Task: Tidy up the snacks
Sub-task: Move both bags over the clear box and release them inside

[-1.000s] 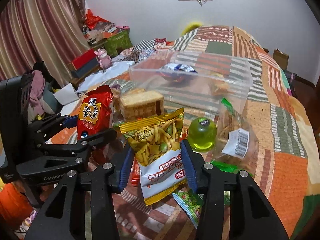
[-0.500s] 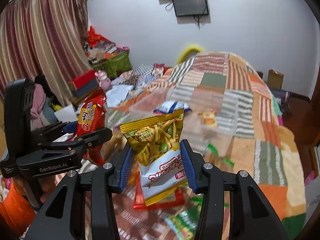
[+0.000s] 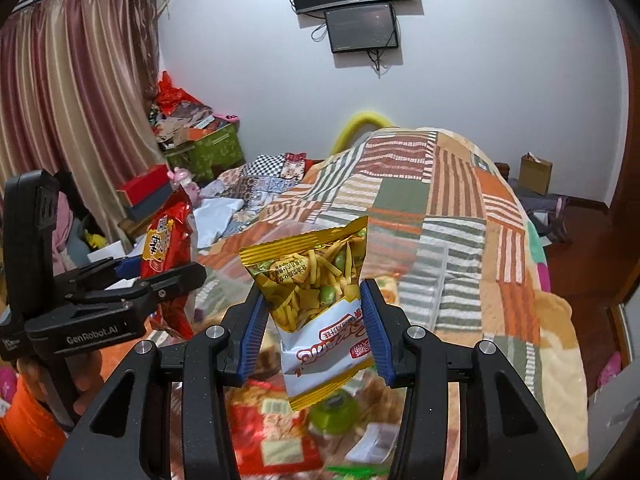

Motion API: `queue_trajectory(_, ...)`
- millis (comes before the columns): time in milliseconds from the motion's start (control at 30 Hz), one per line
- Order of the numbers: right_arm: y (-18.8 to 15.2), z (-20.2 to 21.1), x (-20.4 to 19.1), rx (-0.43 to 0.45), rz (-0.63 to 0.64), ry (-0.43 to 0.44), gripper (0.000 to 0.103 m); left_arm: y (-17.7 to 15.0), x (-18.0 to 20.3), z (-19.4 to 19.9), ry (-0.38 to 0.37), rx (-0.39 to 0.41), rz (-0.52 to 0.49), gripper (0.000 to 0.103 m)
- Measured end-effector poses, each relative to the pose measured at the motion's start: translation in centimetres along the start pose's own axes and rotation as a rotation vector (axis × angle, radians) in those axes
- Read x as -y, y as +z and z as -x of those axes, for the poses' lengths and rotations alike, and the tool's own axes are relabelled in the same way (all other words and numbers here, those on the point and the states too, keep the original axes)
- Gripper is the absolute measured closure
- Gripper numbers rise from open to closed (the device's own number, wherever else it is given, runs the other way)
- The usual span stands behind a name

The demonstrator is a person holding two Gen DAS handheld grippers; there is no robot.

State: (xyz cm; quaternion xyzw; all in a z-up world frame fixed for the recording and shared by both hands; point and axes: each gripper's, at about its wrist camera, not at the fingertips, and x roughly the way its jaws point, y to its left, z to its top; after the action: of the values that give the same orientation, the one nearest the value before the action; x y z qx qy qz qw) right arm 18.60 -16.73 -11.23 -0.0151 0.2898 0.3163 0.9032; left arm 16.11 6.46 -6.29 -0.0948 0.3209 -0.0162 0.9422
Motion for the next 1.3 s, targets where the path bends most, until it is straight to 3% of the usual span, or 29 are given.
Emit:
queue_trajectory(467, 1.7, -5.7, 3.0, -0.063, -0.027, -0.055, 0.06, 3.5, -1.1, -7.2, 0.037, -0.046, 0.029, 0.035)
queue_trajectory(900, 0.9, -10.5, 4.3, -0.175, -0.045, -0.068, 0.061, 3.7, -0.1, -12.3, 0.075, -0.114, -0.03, 0.035)
queue_trajectory(1033, 0.5, -11.5, 4.3, -0.213, -0.035, -0.058, 0.07, 3.4, 0.8, -13.1, 0.09, -0.127, -0.068, 0.035)
queue_trajectory(1300, 0.4, -11.9, 4.1, -0.244, -0.025, -0.05, 0.069, 2.7, 1.5, -15.1, 0.086, -0.203, -0.105, 0.035)
